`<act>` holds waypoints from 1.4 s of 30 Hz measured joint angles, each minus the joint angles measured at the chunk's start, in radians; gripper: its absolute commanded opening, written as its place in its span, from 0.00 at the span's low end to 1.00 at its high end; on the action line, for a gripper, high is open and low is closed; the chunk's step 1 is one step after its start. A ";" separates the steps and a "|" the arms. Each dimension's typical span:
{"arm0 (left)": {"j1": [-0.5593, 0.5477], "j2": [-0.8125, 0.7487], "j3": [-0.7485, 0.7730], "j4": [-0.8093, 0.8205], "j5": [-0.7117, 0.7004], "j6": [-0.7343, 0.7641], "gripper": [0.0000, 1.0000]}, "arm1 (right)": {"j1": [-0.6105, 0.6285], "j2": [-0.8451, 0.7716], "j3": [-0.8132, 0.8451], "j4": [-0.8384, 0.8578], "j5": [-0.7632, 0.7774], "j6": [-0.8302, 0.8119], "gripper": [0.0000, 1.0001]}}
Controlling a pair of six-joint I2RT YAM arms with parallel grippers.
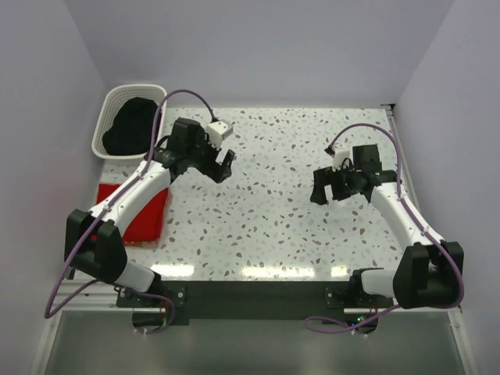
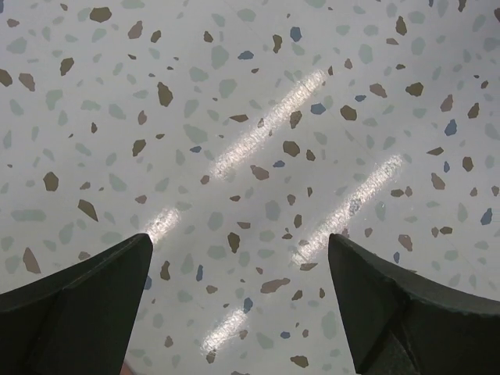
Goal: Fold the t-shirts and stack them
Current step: Grab the tshirt from the pile
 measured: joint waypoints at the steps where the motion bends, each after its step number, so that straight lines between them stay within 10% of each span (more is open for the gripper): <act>1: 0.017 0.006 0.011 -0.011 0.016 -0.010 1.00 | 0.000 0.000 0.000 0.000 -0.002 0.000 0.99; 8: 0.232 0.247 0.409 -0.116 0.109 -0.086 1.00 | 0.000 0.002 -0.005 0.034 -0.001 0.066 0.99; 22: 0.515 0.797 1.119 -0.058 -0.200 -0.073 1.00 | -0.001 0.046 -0.006 0.070 0.015 0.123 0.99; 39: 0.670 1.117 1.112 -0.068 -0.173 -0.011 1.00 | -0.001 0.215 0.109 -0.027 -0.004 0.063 0.99; 42: 0.678 1.118 1.122 -0.077 -0.151 0.003 0.85 | -0.001 0.222 0.123 -0.034 -0.004 0.058 0.99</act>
